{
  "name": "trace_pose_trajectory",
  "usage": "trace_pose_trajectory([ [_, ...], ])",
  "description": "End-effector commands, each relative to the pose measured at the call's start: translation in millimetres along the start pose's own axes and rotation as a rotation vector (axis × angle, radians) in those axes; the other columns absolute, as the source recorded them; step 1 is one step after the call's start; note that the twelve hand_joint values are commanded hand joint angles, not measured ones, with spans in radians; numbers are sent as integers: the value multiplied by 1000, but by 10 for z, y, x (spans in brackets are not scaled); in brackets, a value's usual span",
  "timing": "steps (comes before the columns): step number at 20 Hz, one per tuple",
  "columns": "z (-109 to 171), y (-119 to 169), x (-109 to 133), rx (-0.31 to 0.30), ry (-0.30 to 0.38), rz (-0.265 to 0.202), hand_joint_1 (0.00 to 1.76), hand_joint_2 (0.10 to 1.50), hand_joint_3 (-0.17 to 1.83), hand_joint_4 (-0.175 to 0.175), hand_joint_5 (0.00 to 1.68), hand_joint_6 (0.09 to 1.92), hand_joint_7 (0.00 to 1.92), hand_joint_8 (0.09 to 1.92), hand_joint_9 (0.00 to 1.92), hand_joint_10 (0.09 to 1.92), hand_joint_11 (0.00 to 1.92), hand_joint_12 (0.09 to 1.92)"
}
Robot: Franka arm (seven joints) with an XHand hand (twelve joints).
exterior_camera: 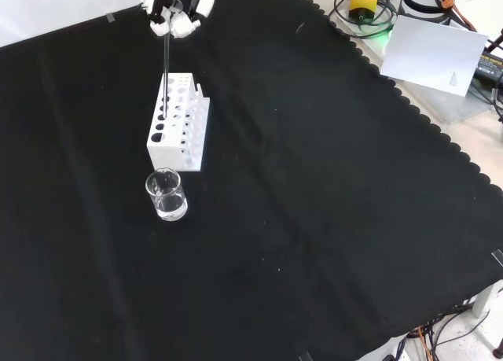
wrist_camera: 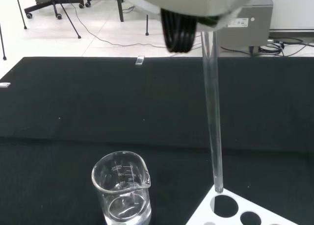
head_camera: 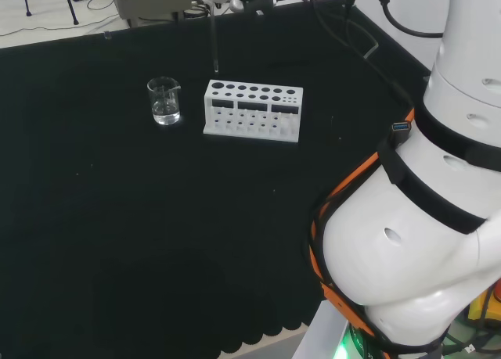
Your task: Stir in the beaker to the left of the white test tube rack with the glass rod.
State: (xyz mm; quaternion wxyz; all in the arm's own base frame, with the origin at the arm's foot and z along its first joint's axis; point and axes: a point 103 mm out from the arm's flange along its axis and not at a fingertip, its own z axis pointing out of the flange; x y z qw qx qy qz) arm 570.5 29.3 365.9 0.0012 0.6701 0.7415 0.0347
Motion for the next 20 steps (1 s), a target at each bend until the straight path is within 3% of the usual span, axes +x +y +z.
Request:
trace_pose_trajectory([
  [1, -21, -13, 19, 1, -8, -8, 1309, 672, 745, -175, 1192, 568, 1160, 1195, 1663, 863, 1564, 764],
  [9, -66, -4, 47, 4, -13, -12, 1309, 672, 744, -175, 1195, 561, 1161, 1193, 1666, 858, 1566, 762],
  [20, -156, 302, 494, -1, -5, -70, 1309, 671, 743, -175, 1199, 554, 1162, 1192, 1669, 853, 1568, 760],
])
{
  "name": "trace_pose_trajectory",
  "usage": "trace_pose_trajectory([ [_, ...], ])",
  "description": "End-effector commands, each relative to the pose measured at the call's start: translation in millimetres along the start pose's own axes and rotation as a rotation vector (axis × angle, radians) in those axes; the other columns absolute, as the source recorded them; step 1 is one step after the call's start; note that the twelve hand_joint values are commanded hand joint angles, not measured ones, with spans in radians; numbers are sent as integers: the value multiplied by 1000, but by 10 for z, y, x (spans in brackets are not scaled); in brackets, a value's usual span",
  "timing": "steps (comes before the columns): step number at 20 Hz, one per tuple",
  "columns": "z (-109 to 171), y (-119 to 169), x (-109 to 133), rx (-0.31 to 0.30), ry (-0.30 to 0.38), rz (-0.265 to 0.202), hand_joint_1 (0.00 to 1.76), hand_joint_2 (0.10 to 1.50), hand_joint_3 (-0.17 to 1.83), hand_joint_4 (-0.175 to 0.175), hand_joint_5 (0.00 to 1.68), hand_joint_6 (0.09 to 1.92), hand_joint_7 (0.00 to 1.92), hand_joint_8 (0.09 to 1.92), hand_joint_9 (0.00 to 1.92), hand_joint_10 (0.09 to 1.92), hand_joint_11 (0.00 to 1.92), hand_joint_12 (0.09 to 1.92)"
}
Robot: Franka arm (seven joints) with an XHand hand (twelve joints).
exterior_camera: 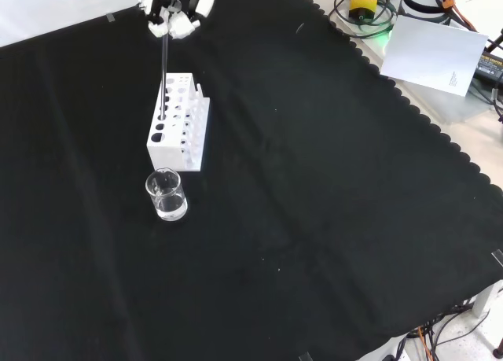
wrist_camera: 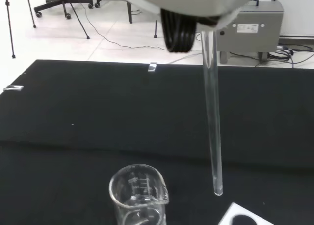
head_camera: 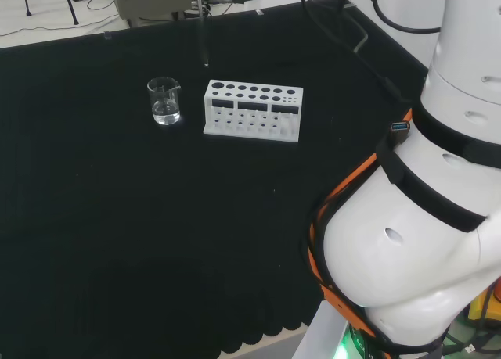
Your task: Stir in the beaker to the left of the white test tube rack with the glass rod.
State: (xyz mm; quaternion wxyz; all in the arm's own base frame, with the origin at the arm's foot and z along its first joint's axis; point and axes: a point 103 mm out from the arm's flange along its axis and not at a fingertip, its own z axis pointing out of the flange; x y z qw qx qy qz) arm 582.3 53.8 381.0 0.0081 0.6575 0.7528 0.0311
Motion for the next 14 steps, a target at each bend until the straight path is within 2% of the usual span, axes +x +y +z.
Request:
trace_pose_trajectory([
  [1, -40, 187, 276, -1, 11, -39, 1309, 671, 743, -175, 1199, 553, 1162, 1192, 1669, 852, 1568, 760],
  [14, 117, 438, 491, 18, 59, -95, 1309, 670, 743, -175, 1205, 544, 1163, 1190, 1672, 846, 1569, 758],
])
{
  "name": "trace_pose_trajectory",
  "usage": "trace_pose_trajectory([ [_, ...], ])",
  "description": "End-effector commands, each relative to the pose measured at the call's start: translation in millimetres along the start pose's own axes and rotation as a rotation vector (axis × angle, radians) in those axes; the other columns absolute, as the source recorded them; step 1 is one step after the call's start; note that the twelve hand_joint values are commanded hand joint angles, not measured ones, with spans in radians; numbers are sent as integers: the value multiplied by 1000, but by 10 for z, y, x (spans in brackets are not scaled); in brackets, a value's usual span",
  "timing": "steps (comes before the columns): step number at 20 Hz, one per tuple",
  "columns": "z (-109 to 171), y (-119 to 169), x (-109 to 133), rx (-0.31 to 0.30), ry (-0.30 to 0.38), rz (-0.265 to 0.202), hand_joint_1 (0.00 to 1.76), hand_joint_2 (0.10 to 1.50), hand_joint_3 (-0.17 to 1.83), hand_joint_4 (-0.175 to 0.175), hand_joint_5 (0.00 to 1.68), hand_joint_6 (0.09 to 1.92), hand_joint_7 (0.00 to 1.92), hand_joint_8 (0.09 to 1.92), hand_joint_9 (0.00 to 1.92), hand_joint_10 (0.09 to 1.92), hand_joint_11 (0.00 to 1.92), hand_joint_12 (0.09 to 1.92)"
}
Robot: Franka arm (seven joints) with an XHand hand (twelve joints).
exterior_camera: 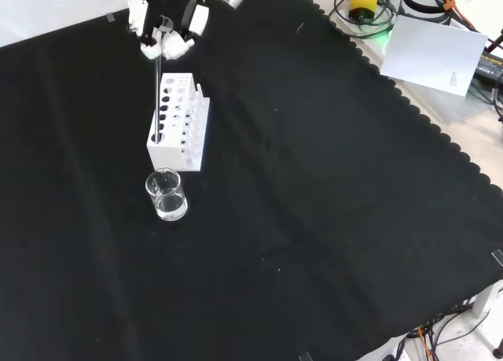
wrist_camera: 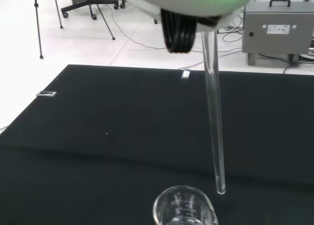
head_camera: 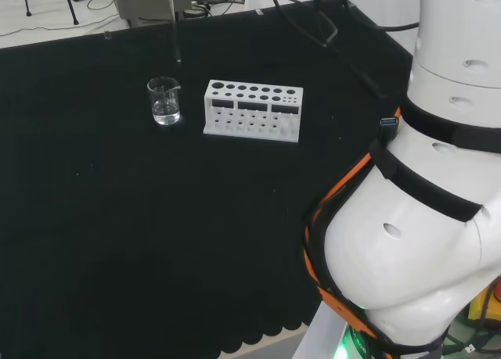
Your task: Stir in the beaker to the left of the white test tube rack with the glass rod.
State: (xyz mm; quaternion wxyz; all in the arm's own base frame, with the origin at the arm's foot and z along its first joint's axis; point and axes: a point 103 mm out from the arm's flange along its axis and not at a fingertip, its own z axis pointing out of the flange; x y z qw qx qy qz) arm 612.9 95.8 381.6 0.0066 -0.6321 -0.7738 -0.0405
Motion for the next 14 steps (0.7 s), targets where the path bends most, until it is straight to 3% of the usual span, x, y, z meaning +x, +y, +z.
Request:
trace_pose_trajectory([
  [1, 115, 107, 124, 14, 25, -33, 1309, 670, 743, -175, 1205, 544, 1163, 1190, 1673, 846, 1569, 758],
  [14, 485, 326, 187, 50, 58, -64, 1309, 671, 741, -175, 1207, 537, 1163, 1188, 1676, 842, 1571, 756],
])
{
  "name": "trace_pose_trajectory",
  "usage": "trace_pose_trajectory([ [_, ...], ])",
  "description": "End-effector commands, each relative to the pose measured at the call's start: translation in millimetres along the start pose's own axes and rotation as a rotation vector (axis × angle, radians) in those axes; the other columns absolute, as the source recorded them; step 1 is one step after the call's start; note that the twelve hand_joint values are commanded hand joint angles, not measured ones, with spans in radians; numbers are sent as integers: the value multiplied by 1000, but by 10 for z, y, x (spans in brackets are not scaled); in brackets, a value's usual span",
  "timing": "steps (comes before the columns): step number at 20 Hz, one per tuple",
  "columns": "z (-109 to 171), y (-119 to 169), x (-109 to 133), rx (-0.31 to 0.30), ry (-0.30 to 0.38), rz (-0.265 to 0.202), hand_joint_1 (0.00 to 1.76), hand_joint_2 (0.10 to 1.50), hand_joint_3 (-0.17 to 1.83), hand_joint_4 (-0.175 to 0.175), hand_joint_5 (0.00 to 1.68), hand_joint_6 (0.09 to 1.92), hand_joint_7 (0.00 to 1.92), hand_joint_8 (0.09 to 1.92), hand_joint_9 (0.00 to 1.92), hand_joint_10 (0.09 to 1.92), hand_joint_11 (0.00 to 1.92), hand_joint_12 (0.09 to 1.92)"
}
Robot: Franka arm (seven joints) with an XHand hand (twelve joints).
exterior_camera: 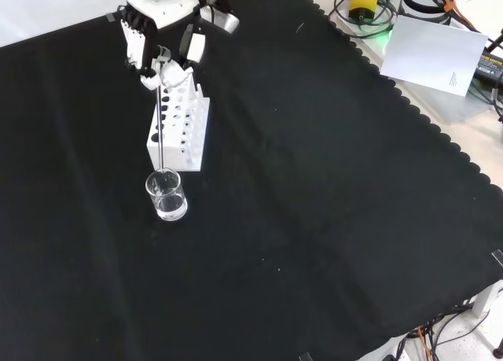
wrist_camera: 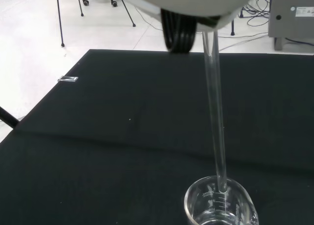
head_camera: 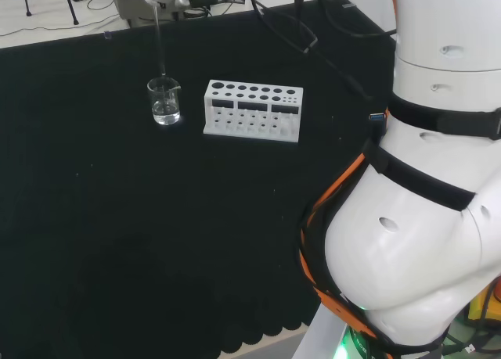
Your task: Stir in the beaker to the left of the white test tube rack with the glass rod.
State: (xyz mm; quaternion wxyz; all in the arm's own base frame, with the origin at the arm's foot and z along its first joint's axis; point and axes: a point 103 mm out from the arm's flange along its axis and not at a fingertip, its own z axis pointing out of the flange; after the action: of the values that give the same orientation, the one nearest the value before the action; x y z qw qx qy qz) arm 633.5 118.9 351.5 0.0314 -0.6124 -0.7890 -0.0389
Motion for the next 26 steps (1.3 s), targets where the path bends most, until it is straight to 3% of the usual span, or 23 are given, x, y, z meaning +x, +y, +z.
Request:
trace_pose_trajectory([
  [1, 187, 114, -1, 18, 23, -16, 1309, 671, 740, -175, 1208, 537, 1163, 1188, 1676, 842, 1571, 756],
  [18, 694, 167, -331, 101, 40, -1, 1309, 674, 734, -175, 1207, 535, 1163, 1187, 1677, 840, 1571, 757],
  [26, 732, 85, -245, 127, 51, -3, 1309, 676, 731, -175, 1205, 535, 1162, 1186, 1677, 840, 1571, 757],
])
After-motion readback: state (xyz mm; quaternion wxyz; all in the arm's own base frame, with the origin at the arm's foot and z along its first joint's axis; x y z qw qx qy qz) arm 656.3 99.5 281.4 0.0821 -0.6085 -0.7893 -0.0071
